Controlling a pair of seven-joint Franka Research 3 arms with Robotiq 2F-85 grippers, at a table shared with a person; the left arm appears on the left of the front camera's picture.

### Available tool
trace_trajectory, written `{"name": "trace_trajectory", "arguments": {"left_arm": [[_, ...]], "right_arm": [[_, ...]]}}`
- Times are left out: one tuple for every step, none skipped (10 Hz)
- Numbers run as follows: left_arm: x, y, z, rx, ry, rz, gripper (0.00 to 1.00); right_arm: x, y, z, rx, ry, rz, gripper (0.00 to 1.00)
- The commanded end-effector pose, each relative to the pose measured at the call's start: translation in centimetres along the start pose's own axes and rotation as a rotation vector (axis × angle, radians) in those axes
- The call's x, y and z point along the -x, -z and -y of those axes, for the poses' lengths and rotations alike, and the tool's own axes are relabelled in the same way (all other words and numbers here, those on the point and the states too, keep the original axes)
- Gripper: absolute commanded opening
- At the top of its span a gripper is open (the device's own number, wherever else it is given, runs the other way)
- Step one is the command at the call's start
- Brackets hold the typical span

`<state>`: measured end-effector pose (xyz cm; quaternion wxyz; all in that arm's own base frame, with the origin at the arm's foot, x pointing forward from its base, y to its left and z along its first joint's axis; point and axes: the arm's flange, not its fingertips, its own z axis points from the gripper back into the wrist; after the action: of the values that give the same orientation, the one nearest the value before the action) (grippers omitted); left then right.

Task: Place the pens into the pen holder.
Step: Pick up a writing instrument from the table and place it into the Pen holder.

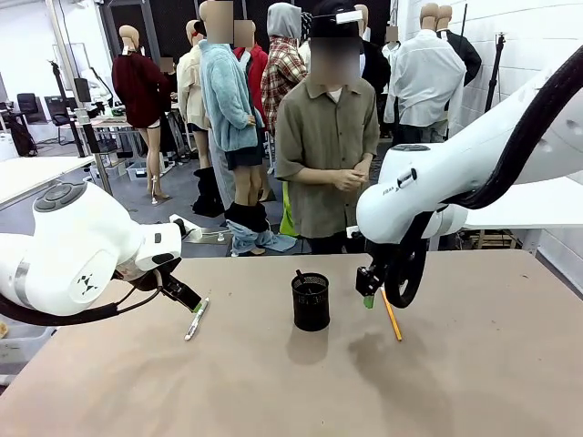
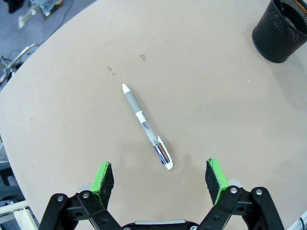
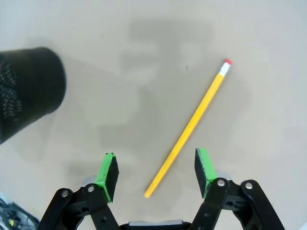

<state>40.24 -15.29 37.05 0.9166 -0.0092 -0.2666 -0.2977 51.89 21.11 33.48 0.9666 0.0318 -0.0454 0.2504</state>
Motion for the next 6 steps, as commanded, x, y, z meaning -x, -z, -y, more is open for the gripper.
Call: {"name": "trace_trajectory", "arguments": {"left_arm": [[0.1, -0.1, -0.2, 0.000, -0.005, 0.002, 1.00], [0.1, -0.1, -0.2, 0.000, -0.005, 0.002, 1.00], [0.1, -0.1, -0.2, 0.000, -0.005, 0.002, 1.00], [0.1, -0.1, -0.2, 0.000, -0.005, 0.002, 1.00], [0.1, -0.1, -0.2, 0.000, -0.005, 0.002, 1.00], [0.1, -0.1, -0.2, 0.000, -0.005, 0.002, 1.00]], "right_arm": [[-0.2, 0.2, 0.0, 0.121, 0.105, 0.035, 0.80], [0.0, 0.0, 0.0, 0.000, 0.000, 0.000, 0.80], [-0.1, 0.2, 0.4, 0.032, 0.035, 0.013, 0.80], [-0.1, 0.4, 0.6, 0.035, 0.061, -0.007, 0.80], [-0.5, 1.1, 1.0, 0.002, 0.060, -0.035, 0.80], [-0.7, 1.6, 1.3, -0.002, 0.057, -0.056, 0.80]]}}
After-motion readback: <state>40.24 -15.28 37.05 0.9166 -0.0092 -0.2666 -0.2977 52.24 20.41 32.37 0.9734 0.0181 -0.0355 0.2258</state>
